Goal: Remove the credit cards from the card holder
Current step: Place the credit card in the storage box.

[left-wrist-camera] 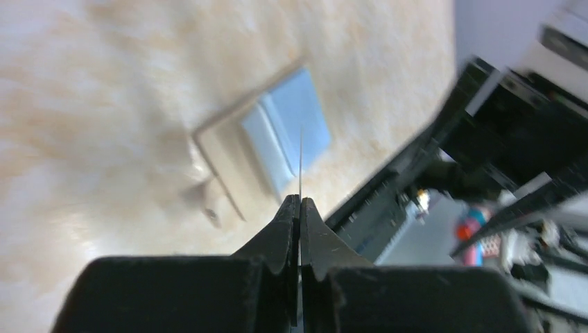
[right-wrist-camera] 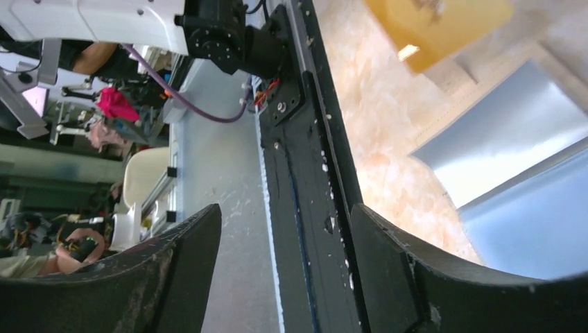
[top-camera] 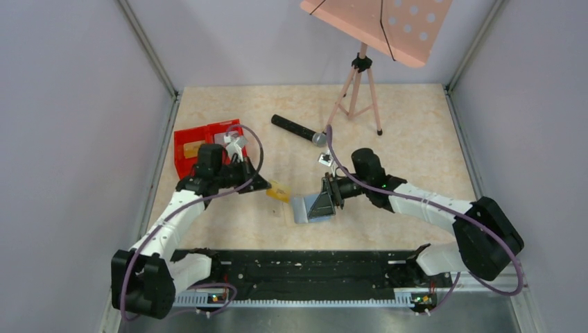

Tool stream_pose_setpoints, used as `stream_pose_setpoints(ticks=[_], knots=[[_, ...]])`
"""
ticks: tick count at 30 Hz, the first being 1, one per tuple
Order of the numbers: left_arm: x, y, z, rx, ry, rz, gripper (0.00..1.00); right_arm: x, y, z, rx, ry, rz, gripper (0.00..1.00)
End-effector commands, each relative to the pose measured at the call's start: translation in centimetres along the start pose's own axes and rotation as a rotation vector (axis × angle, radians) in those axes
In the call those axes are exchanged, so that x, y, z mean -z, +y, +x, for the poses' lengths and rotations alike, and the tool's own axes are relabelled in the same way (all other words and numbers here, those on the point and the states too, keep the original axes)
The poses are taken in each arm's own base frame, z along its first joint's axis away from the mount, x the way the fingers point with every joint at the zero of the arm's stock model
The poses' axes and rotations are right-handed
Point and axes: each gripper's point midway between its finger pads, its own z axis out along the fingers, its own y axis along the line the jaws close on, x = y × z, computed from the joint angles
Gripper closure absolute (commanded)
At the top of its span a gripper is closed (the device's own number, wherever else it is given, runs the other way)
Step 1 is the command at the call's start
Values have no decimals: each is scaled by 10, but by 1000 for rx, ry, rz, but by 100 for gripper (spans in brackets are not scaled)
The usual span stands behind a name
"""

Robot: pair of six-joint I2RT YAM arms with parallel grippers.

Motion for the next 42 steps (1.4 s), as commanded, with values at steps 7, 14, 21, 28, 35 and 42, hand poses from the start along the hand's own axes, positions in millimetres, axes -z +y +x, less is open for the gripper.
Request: stream_pose_setpoints(ticks=[7,14,21,28,35,42], knots=[[74,63,-113,-95,-389,-505,100,8,11,-40,86,-110,77,1],[121,98,-169,1,-574,-608,100,8,4,-35,66,-117,103,1],[161,135,-201,87,-642,-677,100,12,-4,-25,60,-112,146,1],[175,162,-212,90,-610,-716,100,14,-4,-22,76,-91,154,1],[187,181,-219,95,-583,-712,100,14,-5,-20,86,-85,157,1],[181,203,-223,122,-487,-720,100,15,-4,-19,87,-90,154,1]])
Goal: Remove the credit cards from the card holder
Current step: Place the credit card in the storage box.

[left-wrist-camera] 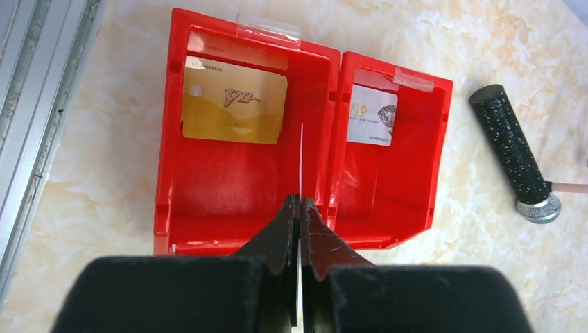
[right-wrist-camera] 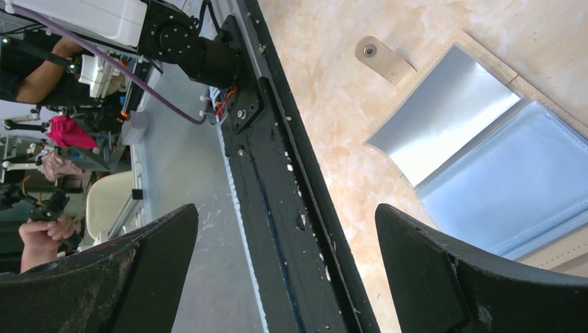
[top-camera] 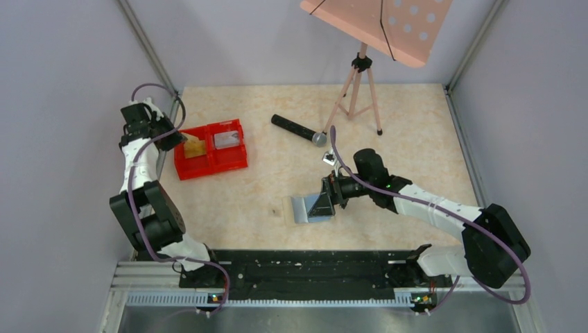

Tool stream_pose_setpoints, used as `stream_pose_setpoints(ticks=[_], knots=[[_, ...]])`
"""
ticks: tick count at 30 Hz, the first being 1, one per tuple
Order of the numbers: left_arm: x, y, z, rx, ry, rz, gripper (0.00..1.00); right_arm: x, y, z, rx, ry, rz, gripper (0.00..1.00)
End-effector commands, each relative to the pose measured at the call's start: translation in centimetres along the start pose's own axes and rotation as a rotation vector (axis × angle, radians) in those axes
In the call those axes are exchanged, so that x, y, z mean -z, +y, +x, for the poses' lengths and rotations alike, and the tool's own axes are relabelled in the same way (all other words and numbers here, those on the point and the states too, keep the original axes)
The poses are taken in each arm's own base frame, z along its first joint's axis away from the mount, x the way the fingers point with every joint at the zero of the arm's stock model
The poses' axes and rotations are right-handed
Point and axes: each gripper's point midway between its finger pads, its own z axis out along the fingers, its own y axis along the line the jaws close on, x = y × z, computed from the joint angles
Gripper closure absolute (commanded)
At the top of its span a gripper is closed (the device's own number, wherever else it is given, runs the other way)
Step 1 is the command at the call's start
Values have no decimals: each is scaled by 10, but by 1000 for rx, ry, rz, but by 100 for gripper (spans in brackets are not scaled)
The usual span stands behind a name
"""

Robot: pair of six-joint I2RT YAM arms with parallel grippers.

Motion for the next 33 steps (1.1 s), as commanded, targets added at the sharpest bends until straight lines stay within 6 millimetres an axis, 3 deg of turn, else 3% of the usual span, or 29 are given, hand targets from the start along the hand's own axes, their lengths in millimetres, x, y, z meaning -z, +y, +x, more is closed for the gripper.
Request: stream_pose_setpoints(ticks=[1,9,17,33], knots=[[-6,-1,-7,-41,38,21,100,5,8,-11,62,-42,-11,1],[-25,13,-2,-47,70,-7,100,5,9,-11,46,-44,-16,1],[-48,12,-4,-42,83,44,100,4,9,-14,41,-46,-13,1],[-72,13,-19,-31,79,72,100,2,10,-20,42,-34,-8,1]])
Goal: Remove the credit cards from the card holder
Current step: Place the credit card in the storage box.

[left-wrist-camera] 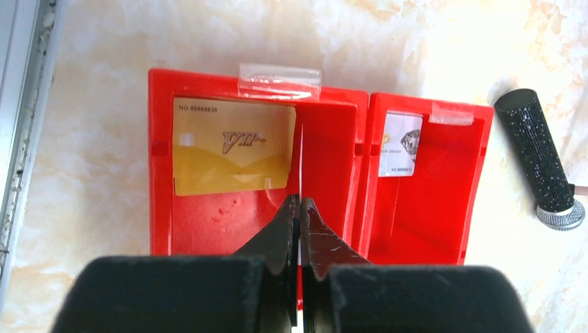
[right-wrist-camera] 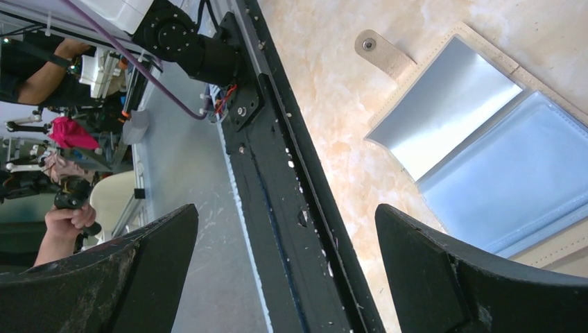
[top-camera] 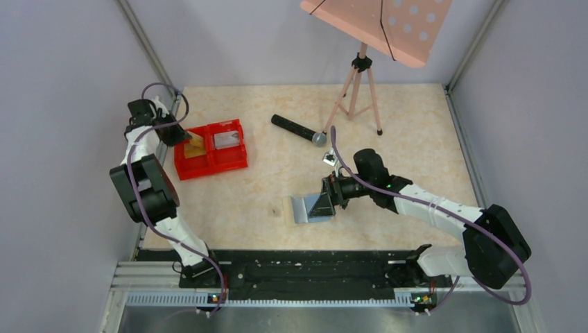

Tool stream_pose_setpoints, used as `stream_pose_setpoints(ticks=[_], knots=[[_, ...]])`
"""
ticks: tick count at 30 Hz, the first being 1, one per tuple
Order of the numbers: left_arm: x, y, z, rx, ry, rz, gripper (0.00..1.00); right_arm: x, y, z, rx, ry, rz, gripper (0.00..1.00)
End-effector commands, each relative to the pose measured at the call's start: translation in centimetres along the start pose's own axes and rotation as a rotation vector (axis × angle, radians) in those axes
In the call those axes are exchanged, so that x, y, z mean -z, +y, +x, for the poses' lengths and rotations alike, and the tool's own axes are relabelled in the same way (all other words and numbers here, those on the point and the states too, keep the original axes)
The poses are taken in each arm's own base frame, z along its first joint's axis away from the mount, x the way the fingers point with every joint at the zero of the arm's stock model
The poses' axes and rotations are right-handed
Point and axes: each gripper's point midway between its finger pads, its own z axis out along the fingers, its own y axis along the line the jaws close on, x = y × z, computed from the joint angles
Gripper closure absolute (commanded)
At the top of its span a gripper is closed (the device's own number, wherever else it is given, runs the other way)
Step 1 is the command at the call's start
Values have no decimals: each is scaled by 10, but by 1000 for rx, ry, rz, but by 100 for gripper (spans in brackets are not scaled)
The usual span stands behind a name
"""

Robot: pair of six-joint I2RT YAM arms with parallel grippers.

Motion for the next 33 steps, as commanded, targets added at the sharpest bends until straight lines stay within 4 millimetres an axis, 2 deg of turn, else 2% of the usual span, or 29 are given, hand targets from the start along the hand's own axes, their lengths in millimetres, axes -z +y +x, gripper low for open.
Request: stream_pose_setpoints(ticks=[1,10,16,20,33], knots=[[-4,-3,-22,-28,-40,22,100,1,9,-22,55,-39,-13,1],[-16,10,-15,-35,-13,-10,100,0,9,-25,44,-21,0,1],[-26,20,-11,-26,6,-39,91,0,8,-26,34,-23,6,1],[-31,21,-14,-15,6,-34,90,0,8,-26,33,-25,8,1],[-36,26,-21,-12,-2,-66,77,-2,5,-26,23,-17,11,1]])
